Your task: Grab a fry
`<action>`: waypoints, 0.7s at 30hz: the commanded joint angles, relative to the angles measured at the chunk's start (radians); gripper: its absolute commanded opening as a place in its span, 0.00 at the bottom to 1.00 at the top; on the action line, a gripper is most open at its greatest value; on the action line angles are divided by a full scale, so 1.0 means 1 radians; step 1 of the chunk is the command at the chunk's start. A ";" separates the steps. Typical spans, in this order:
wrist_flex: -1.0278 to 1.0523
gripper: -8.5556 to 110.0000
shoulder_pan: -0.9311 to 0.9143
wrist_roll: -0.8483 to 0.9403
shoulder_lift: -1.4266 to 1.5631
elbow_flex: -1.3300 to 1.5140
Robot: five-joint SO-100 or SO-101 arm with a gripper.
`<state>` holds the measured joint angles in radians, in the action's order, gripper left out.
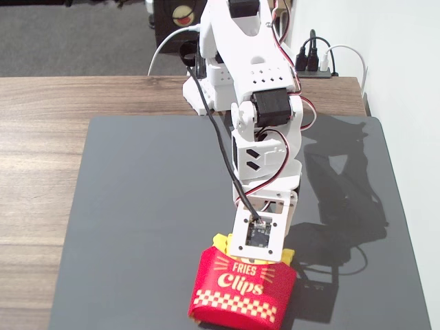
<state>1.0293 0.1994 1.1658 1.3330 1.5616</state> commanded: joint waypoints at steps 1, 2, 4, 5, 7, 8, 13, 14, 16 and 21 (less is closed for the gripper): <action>0.000 0.08 0.000 0.008 0.005 -0.052; 0.000 0.08 0.000 0.008 0.006 -0.052; 0.002 0.08 0.000 0.008 0.006 -0.052; 0.002 0.08 -0.002 0.008 0.006 -0.052; 0.011 0.08 -0.002 0.011 0.006 -0.052; 0.017 0.08 0.000 0.012 0.009 -0.052; 0.048 0.08 0.006 0.026 0.048 -0.021; 0.049 0.08 0.009 0.028 0.060 -0.009; 0.049 0.08 0.011 0.032 0.086 0.023; 0.041 0.08 0.015 0.035 0.167 0.123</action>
<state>1.0738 0.2102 1.1934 1.4143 1.6628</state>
